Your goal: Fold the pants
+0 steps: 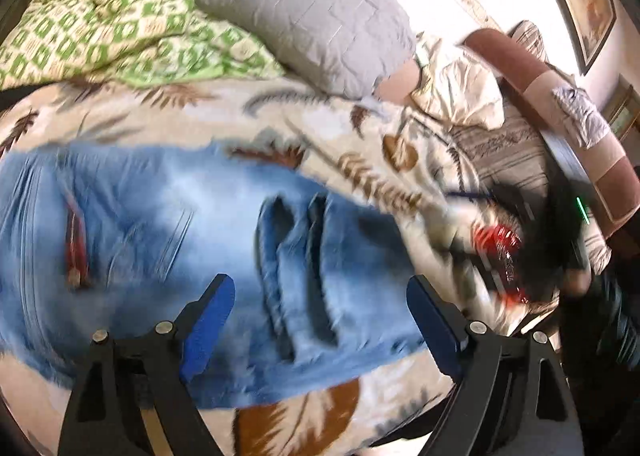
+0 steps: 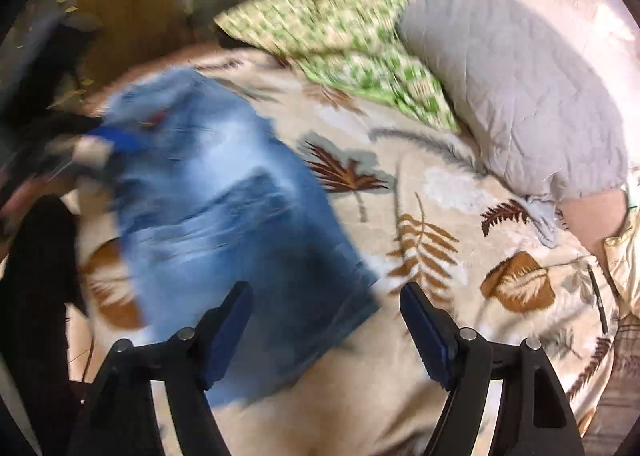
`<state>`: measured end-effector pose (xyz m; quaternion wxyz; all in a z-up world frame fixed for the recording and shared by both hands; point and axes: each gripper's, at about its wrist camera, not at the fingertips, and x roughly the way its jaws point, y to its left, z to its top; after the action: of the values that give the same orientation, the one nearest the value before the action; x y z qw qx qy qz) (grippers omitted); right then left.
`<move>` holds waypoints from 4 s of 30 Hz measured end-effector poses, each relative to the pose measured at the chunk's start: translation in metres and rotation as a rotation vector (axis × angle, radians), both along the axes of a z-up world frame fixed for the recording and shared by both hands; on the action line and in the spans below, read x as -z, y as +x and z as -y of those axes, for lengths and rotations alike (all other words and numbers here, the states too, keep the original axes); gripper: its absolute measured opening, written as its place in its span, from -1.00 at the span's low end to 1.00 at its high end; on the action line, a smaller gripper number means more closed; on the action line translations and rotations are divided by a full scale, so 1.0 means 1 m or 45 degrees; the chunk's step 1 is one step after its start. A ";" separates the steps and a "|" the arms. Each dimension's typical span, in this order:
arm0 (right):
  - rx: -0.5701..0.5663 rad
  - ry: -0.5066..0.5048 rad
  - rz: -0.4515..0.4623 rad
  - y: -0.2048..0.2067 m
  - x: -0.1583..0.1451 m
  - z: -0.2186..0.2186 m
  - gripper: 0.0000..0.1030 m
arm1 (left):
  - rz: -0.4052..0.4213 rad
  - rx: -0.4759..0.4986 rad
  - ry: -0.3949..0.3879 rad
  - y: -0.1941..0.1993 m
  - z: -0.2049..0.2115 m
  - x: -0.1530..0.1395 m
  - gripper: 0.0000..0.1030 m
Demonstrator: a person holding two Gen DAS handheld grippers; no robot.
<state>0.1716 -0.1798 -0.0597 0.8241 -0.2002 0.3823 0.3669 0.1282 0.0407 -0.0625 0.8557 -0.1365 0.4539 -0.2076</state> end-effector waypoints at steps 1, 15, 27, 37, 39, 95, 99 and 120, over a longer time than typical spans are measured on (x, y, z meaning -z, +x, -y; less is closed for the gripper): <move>-0.020 0.016 0.020 -0.017 -0.002 0.003 0.53 | -0.007 0.016 0.006 0.005 0.002 -0.001 0.71; 0.204 -0.229 0.265 -0.104 0.062 -0.055 -0.73 | -0.244 0.199 0.201 0.075 0.079 0.053 -0.95; 0.120 -0.211 0.270 -0.117 0.060 -0.036 0.35 | -0.222 0.111 0.074 0.047 0.028 0.047 0.65; 0.283 -0.066 0.251 -0.111 0.039 0.001 0.49 | -0.287 0.268 0.282 0.024 0.075 0.076 -0.61; 0.294 -0.060 0.228 -0.110 0.044 0.006 0.49 | -0.235 0.298 0.332 0.021 0.080 0.076 -0.64; 0.327 0.299 -0.050 0.046 -0.042 -0.069 1.00 | 0.163 -0.529 0.374 -0.074 -0.051 0.021 1.00; 0.211 0.263 -0.068 0.055 -0.059 -0.122 1.00 | 0.131 -0.758 0.169 -0.092 -0.109 0.037 1.00; 0.120 0.223 -0.053 0.049 -0.067 -0.168 1.00 | -0.015 -1.219 -0.426 -0.070 -0.221 0.096 1.00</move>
<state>0.2204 -0.0114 0.0072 0.8466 -0.1015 0.3750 0.3639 0.0578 0.2613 -0.1585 0.8188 -0.4656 0.3058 0.1387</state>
